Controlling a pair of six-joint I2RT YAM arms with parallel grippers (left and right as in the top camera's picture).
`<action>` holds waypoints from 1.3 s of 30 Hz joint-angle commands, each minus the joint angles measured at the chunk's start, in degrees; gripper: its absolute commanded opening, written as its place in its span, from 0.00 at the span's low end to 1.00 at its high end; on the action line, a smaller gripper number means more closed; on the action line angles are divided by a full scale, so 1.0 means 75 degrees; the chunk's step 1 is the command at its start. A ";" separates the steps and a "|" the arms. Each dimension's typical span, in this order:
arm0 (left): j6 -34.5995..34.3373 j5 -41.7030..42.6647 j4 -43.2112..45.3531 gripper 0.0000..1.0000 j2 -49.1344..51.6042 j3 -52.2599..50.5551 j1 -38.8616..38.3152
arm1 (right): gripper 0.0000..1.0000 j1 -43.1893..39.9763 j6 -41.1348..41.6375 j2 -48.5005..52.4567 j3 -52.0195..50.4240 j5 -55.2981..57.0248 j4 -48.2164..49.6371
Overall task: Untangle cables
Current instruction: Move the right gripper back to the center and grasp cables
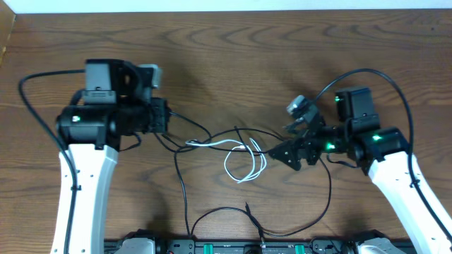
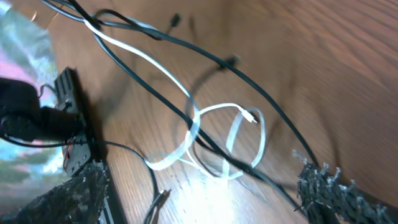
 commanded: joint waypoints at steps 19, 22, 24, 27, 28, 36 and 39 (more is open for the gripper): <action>0.0705 0.0187 0.0338 0.08 -0.0114 0.0093 -0.2005 | 0.98 0.2212 -0.1037 0.0105 0.0035 0.0752 0.0906; 0.0624 0.0187 0.0455 0.08 -0.0114 0.0093 -0.2127 | 0.98 0.2483 -0.1040 0.0265 0.0032 0.0755 0.0906; 0.0589 0.0187 0.0510 0.08 -0.0114 0.0093 -0.2194 | 0.97 0.2667 -0.1040 0.0469 0.0032 0.0764 0.0901; 0.0595 0.0181 0.0545 0.08 -0.0114 0.0093 -0.2238 | 0.91 0.2833 -0.1040 0.0898 0.0032 0.0871 0.0903; 0.0597 0.0169 0.0542 0.08 -0.0114 0.0093 -0.2238 | 0.89 0.2850 -0.1037 0.1037 0.0032 0.0868 0.0930; 0.0595 -0.0370 0.0542 0.08 -0.0114 0.0093 -0.2235 | 0.09 0.2868 -0.0828 0.1547 0.0035 0.0874 0.0950; 0.0589 -0.0571 0.0536 0.08 -0.0114 0.0093 -0.2229 | 0.01 0.2865 -0.0810 0.1521 0.0035 0.0874 0.0953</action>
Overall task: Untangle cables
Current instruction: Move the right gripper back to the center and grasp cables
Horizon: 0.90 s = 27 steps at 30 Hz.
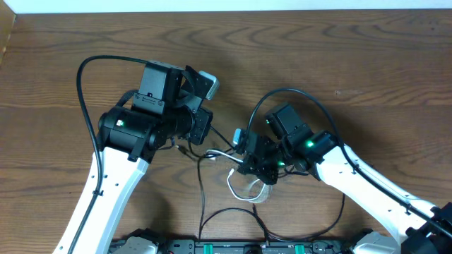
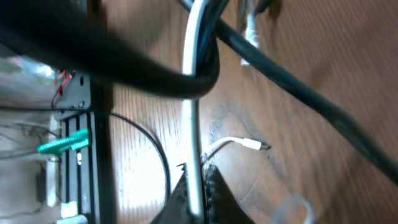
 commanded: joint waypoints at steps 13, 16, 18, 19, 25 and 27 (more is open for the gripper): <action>-0.1550 -0.3684 -0.0443 0.08 -0.0114 0.0090 -0.0009 | 0.01 -0.0694 0.0557 -0.0970 0.0038 -0.0268 -0.0297; -0.1568 -0.3815 -0.0469 0.08 -0.0114 0.0090 -0.0009 | 0.01 -0.0933 0.0560 -0.1507 0.0038 -0.0367 -0.0315; -0.1568 -0.3812 -0.0478 0.08 -0.0114 0.0090 -0.0009 | 0.01 -0.1099 0.0650 -0.1953 0.0038 -0.0370 -0.0312; -0.1568 -0.3812 -0.0478 0.08 -0.0114 0.0090 -0.0009 | 0.01 -0.1157 0.0699 -0.2124 0.0038 -0.0370 -0.0312; -0.1626 -0.3809 -0.0478 0.10 -0.0114 0.0090 -0.0009 | 0.01 -0.1393 0.0813 -0.3290 0.0038 -0.0691 -0.0192; -0.1623 -0.3812 -0.0481 0.13 -0.0114 0.0090 -0.0009 | 0.01 -0.1419 0.0813 -0.3631 0.0038 -0.0842 -0.0090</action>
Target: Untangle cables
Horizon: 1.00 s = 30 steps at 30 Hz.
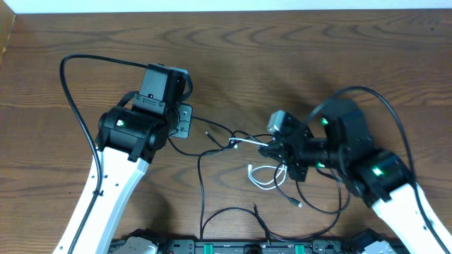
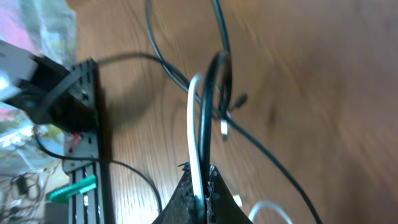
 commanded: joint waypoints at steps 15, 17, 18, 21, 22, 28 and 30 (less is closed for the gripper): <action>-0.0274 -0.0734 -0.0050 0.14 0.0044 0.0003 0.0157 | 0.01 -0.0595 0.0449 -0.2850 0.0038 -0.0551 0.0504; -0.0431 -0.0731 -0.0050 0.14 0.0134 0.0003 0.0323 | 0.01 -0.0810 0.0624 -0.2993 0.0038 -0.0554 0.0504; -0.0466 -0.0731 -0.0067 0.14 0.0175 0.0003 0.0393 | 0.01 -0.0895 0.0688 -0.3034 0.0038 -0.0557 0.0507; -0.0615 -0.0729 -0.0157 0.13 0.0309 0.0003 0.0618 | 0.01 -0.1125 0.0857 -0.3077 0.0038 -0.0557 0.0501; -0.0632 -0.0731 -0.0187 0.14 0.0344 0.0003 0.0691 | 0.01 -0.1204 0.0933 -0.3077 0.0038 -0.0554 0.0504; -0.0772 -0.0731 -0.0306 0.14 0.0475 0.0003 0.1411 | 0.01 -0.1667 0.1314 -0.3077 0.0038 -0.0557 0.0516; -0.0772 -0.0731 -0.0370 0.14 0.0490 0.0003 0.1679 | 0.01 -0.1760 0.1326 -0.3077 0.0038 -0.0562 0.0516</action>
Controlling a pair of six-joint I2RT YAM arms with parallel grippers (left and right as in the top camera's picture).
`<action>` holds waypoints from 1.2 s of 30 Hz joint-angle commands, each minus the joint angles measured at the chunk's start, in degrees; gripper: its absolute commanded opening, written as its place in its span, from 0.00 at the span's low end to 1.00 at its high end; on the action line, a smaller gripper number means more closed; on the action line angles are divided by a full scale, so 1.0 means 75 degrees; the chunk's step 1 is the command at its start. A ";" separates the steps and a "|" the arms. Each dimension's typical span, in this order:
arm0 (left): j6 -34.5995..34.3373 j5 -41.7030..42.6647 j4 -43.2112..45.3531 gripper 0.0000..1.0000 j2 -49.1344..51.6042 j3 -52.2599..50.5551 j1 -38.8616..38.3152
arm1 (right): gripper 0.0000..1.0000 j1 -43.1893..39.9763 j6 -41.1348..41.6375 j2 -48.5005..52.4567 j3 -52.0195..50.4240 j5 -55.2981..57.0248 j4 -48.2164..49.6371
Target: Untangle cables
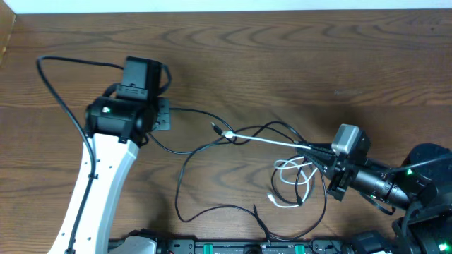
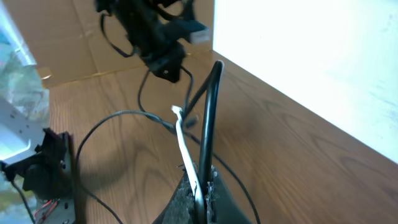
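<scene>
A white cable [image 1: 268,140] is stretched taut from a knot near the table's middle to my right gripper [image 1: 319,152], which is shut on it together with a black cable [image 1: 191,152]. Slack white loops [image 1: 291,176] lie just left of that gripper. In the right wrist view the white cable [image 2: 185,140] and the black cable [image 2: 208,112] rise side by side out of the closed right gripper [image 2: 200,186]. My left gripper [image 1: 162,115] is at the left, shut on the black cable's other end, also seen far off as the left gripper [image 2: 166,67].
The black cable sprawls in wide loops toward the front rail [image 1: 233,247]. The left arm's own supply lead [image 1: 63,70] arcs out to the far left. A cardboard sheet [image 2: 81,37] and a metal bracket [image 2: 43,162] stand beyond the table in the right wrist view.
My right gripper has moved right and toward the front edge, still shut on both cables, and the white cable is now pulled straight. The left gripper has moved slightly left. The white loops shifted right.
First the arms were apart, the right gripper open beside the tangled white loops. Then both were close together at the tangle, the right one shut on the white cable. After that they stood apart again, and now farther, the tangle drawn out.
</scene>
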 commanded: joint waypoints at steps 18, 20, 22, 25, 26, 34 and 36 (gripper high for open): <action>-0.0154 -0.0501 -0.0242 0.25 0.0093 0.0003 0.0912 | 0.01 -0.0245 0.1043 -0.0055 0.0038 -0.0385 0.1204; -0.0157 -0.0653 -0.0239 0.25 0.0093 0.0003 0.0912 | 0.01 -0.0245 0.1043 -0.0055 0.0038 -0.0385 0.1212; -0.0160 -0.0737 -0.0239 0.25 0.0093 0.0003 0.0921 | 0.01 -0.0245 0.1043 -0.0055 0.0038 -0.0376 0.1212; -0.0189 -0.0737 -0.0239 0.25 0.0093 0.0003 0.1046 | 0.01 -0.0245 0.1046 -0.0055 0.0038 -0.0303 0.1276; -0.0224 -0.0734 -0.0236 0.25 0.0093 0.0003 0.1107 | 0.01 -0.0245 0.1052 -0.0055 0.0038 -0.0303 0.1329; -0.0358 -0.0685 -0.0274 0.25 0.0367 -0.0003 0.1396 | 0.01 -0.0245 0.1332 -0.0055 0.0038 -0.0309 0.1778; -0.0358 -0.0536 -0.0271 0.25 0.0501 -0.0003 0.1396 | 0.01 -0.0245 0.1332 -0.0055 0.0038 -0.0341 0.1772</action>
